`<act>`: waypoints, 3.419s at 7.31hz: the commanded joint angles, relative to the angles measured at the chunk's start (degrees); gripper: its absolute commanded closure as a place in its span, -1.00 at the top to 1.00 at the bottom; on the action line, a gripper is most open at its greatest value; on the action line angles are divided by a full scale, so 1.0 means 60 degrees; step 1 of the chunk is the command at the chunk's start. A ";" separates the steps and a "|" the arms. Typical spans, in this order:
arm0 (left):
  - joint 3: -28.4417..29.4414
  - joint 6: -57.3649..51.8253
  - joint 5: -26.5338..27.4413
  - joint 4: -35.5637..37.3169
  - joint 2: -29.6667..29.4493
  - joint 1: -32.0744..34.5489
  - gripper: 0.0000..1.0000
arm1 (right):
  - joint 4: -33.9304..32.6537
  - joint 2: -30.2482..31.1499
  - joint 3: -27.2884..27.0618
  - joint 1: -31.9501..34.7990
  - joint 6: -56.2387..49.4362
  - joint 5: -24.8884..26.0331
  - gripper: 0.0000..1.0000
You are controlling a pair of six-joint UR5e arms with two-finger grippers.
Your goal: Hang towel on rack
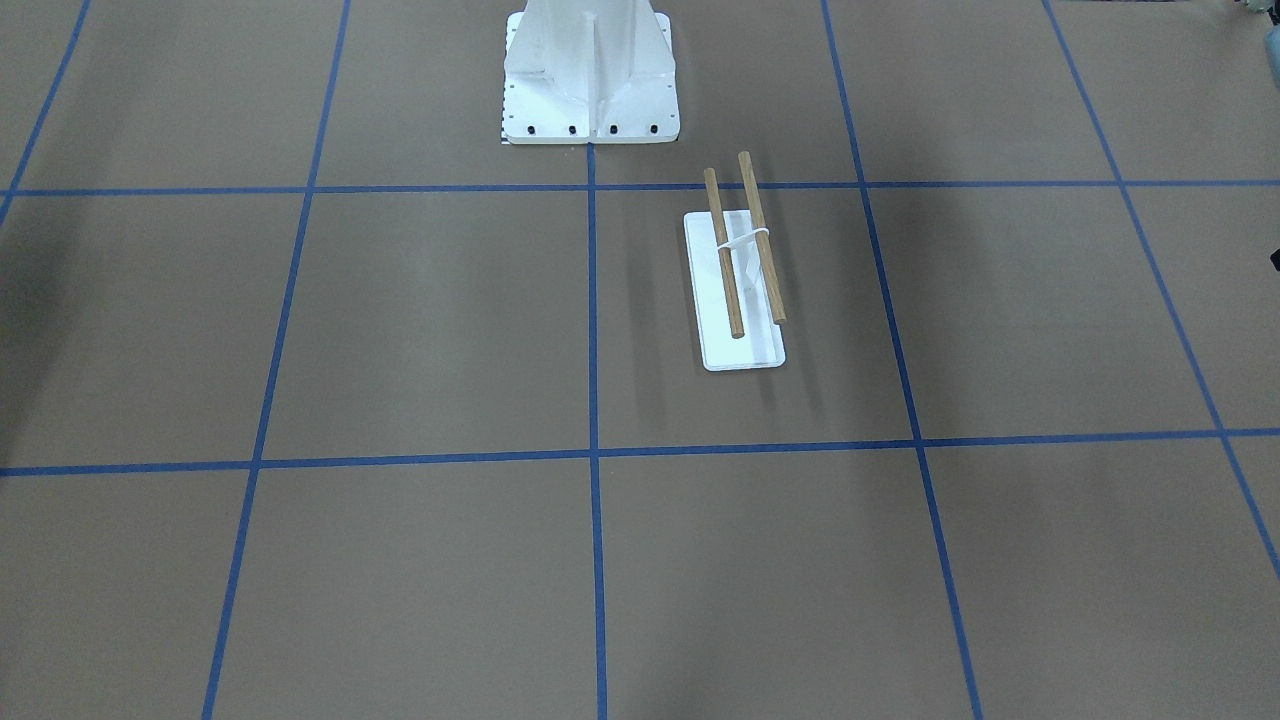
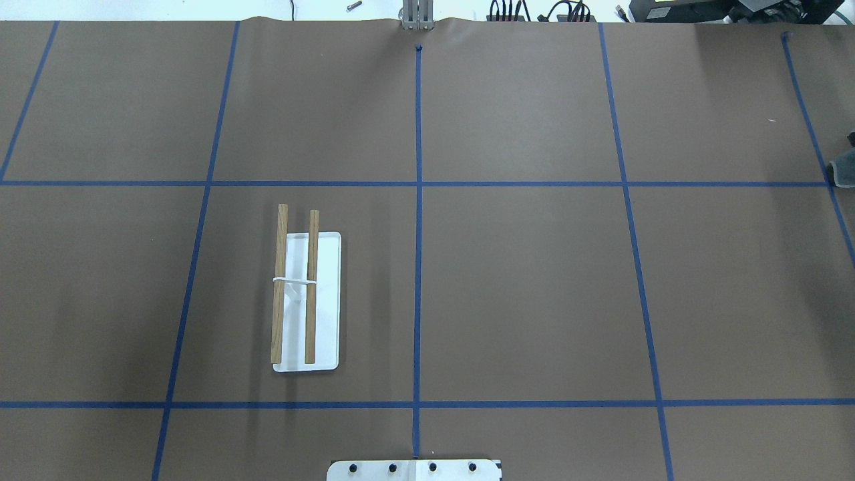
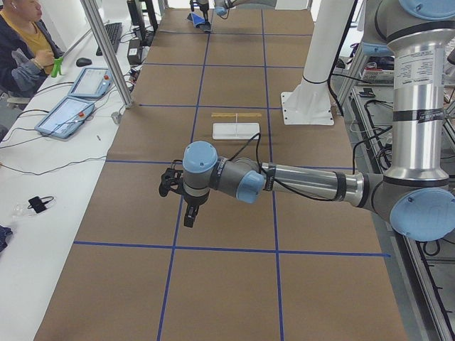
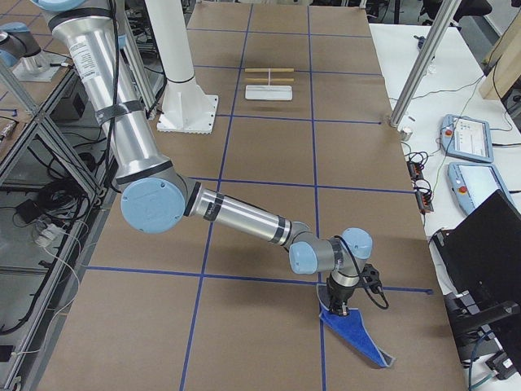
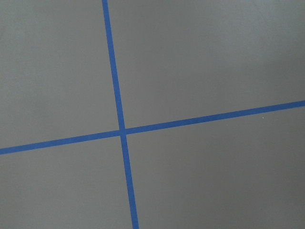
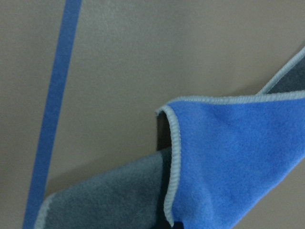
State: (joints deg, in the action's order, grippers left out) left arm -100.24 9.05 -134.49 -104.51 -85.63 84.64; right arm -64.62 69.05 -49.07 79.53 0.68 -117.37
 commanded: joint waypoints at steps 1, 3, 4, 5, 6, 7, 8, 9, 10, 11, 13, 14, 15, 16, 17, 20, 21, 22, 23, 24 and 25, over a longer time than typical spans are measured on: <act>-0.0051 0.0203 -0.0055 0.0002 -0.0039 0.0000 0.96 | -0.0390 -0.0403 -0.0605 0.0337 0.0062 -0.0677 -1.00; 0.0007 0.2317 -0.1150 -0.0012 -0.1044 -0.0348 0.96 | -0.3786 -0.0638 -0.3626 0.0383 0.0266 -0.0887 -1.00; -0.0022 0.3953 -0.1197 -0.0027 -0.1644 -0.0888 0.96 | -0.5256 -0.0741 -0.5064 0.0267 0.1022 -0.0887 -1.00; 0.0007 0.5434 -0.1198 -0.0027 -0.2303 -0.1386 0.96 | -0.6010 -0.0742 -0.6282 -0.0155 0.1870 -0.0916 -1.00; -0.0036 0.7146 -0.1212 -0.0042 -0.3020 -0.1855 0.96 | -0.6670 -0.0959 -0.7338 -0.0768 0.3373 -0.0946 -1.00; -0.0109 0.9135 -0.1212 -0.0173 -0.3738 -0.2252 0.95 | -0.7214 -0.1368 -0.8016 -0.1296 0.4635 -0.0989 -1.00; -0.0081 1.1345 -0.1198 -0.0652 -0.4412 -0.2807 0.96 | -0.7422 -0.1821 -0.8342 -0.1606 0.5764 -0.1323 -1.00; -0.0023 1.3644 -0.1198 -0.1281 -0.5028 -0.3697 0.96 | -0.7424 -0.2232 -0.8519 -0.1986 0.6878 -0.1559 -1.00; 0.0036 1.5537 -0.1125 -0.1896 -0.5498 -0.4112 0.96 | -0.7424 -0.2787 -0.8564 -0.2570 0.8034 -0.1503 -1.00; 0.0037 1.6717 -0.1095 -0.2192 -0.5880 -0.4348 0.95 | -0.7424 -0.3329 -0.8594 -0.3040 0.8916 -0.1488 -1.00; 0.0095 1.8232 -0.0979 -0.2181 -0.6599 -0.4759 0.96 | -0.7424 -0.4150 -0.8857 -0.3905 0.9787 -0.1096 -1.00; 0.0081 1.8730 -0.0760 -0.2181 -0.6805 -0.5036 0.96 | -0.7424 -0.4561 -0.8858 -0.4373 0.9789 -0.0686 -1.00; 0.0037 1.9083 -0.0454 -0.2210 -0.6937 -0.5401 0.96 | -0.7424 -0.4884 -0.8858 -0.4740 1.0108 -0.0276 -1.00; 0.0022 1.9493 -0.0364 -0.2210 -0.7127 -0.5550 0.96 | -0.7424 -0.5192 -0.8858 -0.5107 1.0314 0.0120 -1.00; 0.0036 1.9656 -0.0247 -0.2224 -0.7303 -0.5682 0.96 | -0.7424 -0.5456 -0.8843 -0.5487 1.0345 0.0544 -1.00; 0.0080 1.9849 0.0325 -0.2225 -0.7510 -0.5874 0.96 | -0.7424 -0.5941 -0.8857 -0.5945 1.0360 0.1002 -1.00; 0.0095 1.9849 0.0326 -0.2225 -0.7539 -0.5874 0.96 | -0.7424 -0.5942 -0.8901 -0.6003 1.0360 0.1118 -1.00; 0.0153 1.9849 0.0340 -0.2225 -0.7583 -0.5859 0.96 | -0.7424 -0.5898 -0.9061 -0.6091 1.0360 0.1236 -1.00; 0.0154 1.9849 0.0369 -0.2225 -0.7583 -0.5845 0.96 | -0.7439 -0.5811 -0.9251 -0.6106 1.0360 0.1237 -1.00; 0.0154 2.0066 0.0703 -0.2225 -0.7598 -0.5859 0.96 | -0.7439 -0.5810 -0.9297 -0.6150 1.0360 0.1237 -1.00; 0.0299 2.0547 0.1142 -0.2239 -0.7786 -0.5859 0.95 | -0.7468 -0.5781 -0.9384 -0.6194 1.0360 0.1237 -1.00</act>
State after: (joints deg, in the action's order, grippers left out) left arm -99.11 129.77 -130.27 -117.88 -131.46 49.50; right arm -109.28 34.16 -104.71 42.69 62.84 -110.00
